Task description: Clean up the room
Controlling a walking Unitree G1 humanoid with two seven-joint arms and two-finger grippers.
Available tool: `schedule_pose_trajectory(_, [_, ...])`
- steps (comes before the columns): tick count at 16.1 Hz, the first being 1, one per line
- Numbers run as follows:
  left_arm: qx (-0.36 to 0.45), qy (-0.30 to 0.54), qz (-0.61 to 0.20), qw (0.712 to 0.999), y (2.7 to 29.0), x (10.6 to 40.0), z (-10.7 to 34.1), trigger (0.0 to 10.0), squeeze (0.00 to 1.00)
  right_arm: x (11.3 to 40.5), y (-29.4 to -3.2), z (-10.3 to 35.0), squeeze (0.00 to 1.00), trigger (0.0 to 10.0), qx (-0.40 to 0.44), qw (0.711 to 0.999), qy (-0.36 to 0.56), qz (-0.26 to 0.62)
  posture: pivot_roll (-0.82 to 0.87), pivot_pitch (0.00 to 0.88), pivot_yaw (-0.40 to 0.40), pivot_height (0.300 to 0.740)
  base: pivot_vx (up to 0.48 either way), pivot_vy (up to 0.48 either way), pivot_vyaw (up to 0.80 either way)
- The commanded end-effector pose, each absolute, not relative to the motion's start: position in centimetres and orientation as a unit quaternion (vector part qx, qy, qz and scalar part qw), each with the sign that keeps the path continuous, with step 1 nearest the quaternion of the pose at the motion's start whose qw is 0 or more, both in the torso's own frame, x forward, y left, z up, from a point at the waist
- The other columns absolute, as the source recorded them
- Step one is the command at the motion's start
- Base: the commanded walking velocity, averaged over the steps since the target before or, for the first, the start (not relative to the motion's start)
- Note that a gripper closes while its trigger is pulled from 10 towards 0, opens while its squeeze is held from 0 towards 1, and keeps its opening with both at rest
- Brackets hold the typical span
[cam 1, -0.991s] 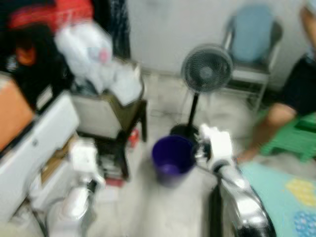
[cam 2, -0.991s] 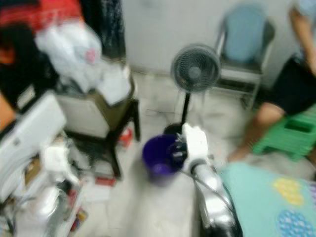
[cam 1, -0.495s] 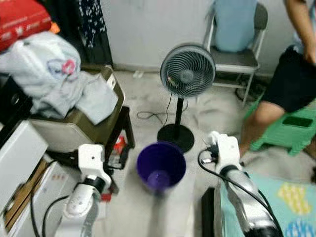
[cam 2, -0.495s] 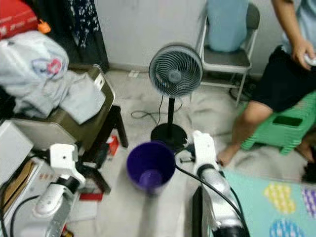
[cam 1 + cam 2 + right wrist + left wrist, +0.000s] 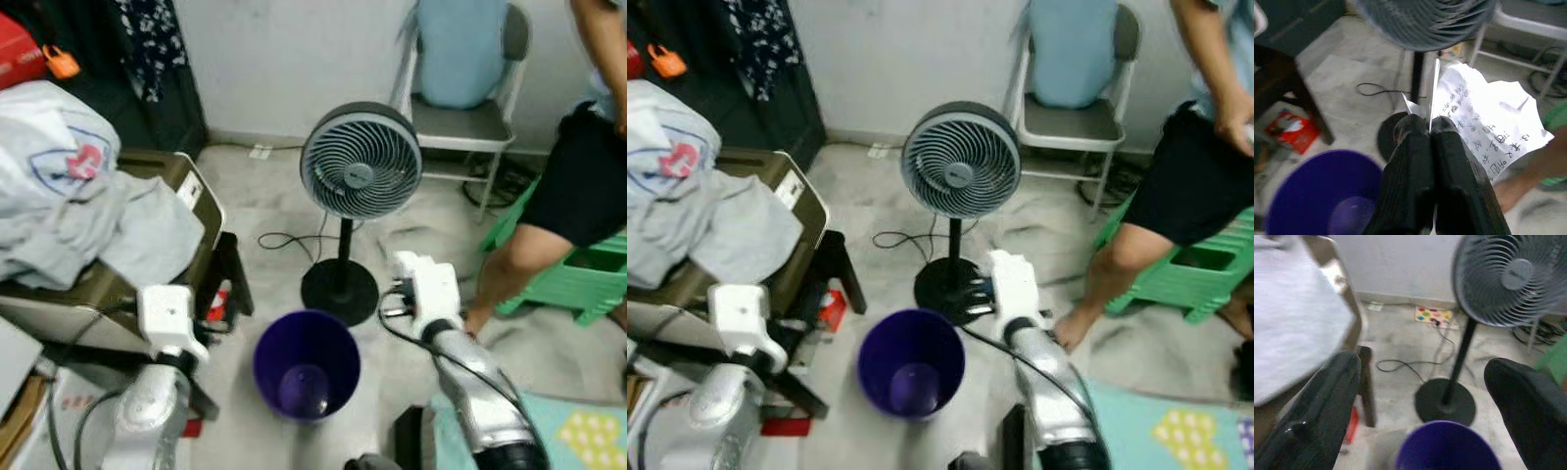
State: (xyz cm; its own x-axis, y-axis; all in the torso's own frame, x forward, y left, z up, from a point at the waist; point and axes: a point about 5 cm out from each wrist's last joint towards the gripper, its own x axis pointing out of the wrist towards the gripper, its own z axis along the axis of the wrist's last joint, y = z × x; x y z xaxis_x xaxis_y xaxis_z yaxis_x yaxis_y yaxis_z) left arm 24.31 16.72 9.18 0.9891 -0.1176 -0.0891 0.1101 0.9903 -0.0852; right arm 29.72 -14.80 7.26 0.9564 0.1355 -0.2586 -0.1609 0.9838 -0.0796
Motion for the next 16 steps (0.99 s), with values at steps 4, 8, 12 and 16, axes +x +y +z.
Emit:
schedule_pose_trajectory(4, [-0.023, 0.059, -0.039, 0.997, 17.7, 24.3, 8.9, 10.0, 0.00, 29.6, -14.6, 6.8, 0.00, 10.0, -0.041, 0.987, 0.138, 0.068, -0.13, 0.114, -0.004, 0.740, 0.000, 0.000, 0.00])
schedule_pose_trajectory(8, [-0.010, 0.065, -0.016, 0.998, 18.7, 24.3, 8.8, 10.0, 0.00, 29.6, -14.2, 6.9, 0.00, 10.0, -0.042, 0.987, 0.136, 0.078, -0.13, 0.114, -0.004, 0.740, 0.000, 0.000, 0.00])
schedule_pose_trajectory(12, [-0.013, 0.068, -0.006, 0.998, 19.2, 24.2, 8.8, 10.0, 0.00, 29.7, -13.2, 7.4, 0.00, 10.0, -0.039, 0.987, 0.122, 0.095, -0.12, 0.113, -0.007, 0.740, 0.000, 0.000, 0.00])
schedule_pose_trajectory(16, [-0.014, 0.068, -0.006, 0.998, 19.1, 24.2, 8.8, 10.0, 0.00, 29.8, -13.3, 7.5, 0.00, 10.0, -0.042, 0.988, 0.121, 0.089, -0.12, 0.113, -0.007, 0.740, 0.000, 0.000, 0.00])
